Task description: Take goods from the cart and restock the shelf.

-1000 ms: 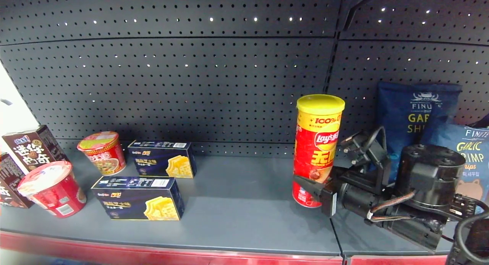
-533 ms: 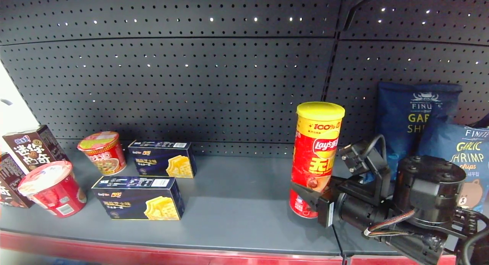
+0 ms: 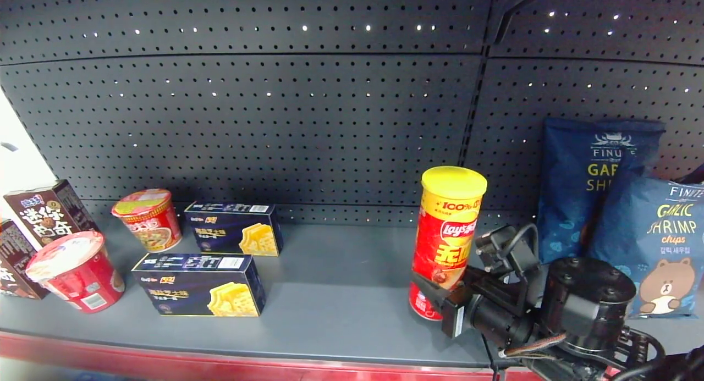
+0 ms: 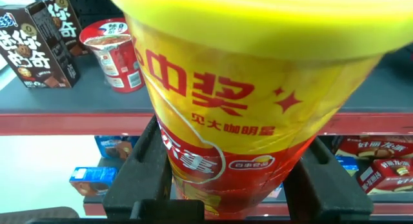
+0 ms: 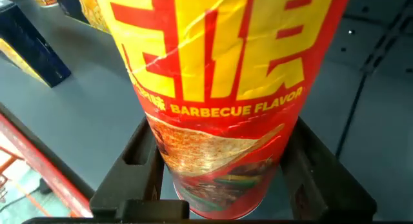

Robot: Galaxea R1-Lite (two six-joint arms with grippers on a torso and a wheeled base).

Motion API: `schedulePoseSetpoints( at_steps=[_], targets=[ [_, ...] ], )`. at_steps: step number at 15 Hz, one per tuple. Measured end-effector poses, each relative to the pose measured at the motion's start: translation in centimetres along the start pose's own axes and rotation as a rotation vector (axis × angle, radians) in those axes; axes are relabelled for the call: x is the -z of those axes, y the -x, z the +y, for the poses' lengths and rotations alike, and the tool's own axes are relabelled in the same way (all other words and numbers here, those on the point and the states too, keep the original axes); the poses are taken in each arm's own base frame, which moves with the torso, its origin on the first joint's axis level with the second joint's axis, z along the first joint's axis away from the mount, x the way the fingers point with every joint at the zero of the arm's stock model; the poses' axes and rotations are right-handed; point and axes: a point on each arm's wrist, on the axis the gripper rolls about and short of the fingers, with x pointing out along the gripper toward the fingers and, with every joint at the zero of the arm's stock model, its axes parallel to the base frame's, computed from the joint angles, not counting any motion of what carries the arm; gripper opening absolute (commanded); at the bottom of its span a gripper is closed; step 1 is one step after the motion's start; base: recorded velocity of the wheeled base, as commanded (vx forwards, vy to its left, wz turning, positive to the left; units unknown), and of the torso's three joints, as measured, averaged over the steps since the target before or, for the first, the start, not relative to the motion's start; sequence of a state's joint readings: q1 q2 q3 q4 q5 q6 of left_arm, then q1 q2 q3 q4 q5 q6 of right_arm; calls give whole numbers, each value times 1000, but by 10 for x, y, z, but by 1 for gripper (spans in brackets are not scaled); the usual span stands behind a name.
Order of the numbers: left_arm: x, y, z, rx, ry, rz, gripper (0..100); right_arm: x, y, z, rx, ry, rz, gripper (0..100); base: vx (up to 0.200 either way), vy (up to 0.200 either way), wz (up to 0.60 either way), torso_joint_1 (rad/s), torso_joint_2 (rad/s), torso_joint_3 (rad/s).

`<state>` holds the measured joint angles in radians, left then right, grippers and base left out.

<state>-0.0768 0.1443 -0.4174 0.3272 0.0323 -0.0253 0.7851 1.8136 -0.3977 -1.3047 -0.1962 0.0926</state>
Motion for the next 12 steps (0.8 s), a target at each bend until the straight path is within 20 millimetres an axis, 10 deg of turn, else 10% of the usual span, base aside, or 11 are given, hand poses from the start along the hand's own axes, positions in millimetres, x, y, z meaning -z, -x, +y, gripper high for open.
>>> schedulePoseSetpoints(
  at_steps=[12],
  targets=[
    [9,4,1,-14,15,15,0,25,-1,2,10,15,68,0,0,0,0,0,0,0]
  ],
)
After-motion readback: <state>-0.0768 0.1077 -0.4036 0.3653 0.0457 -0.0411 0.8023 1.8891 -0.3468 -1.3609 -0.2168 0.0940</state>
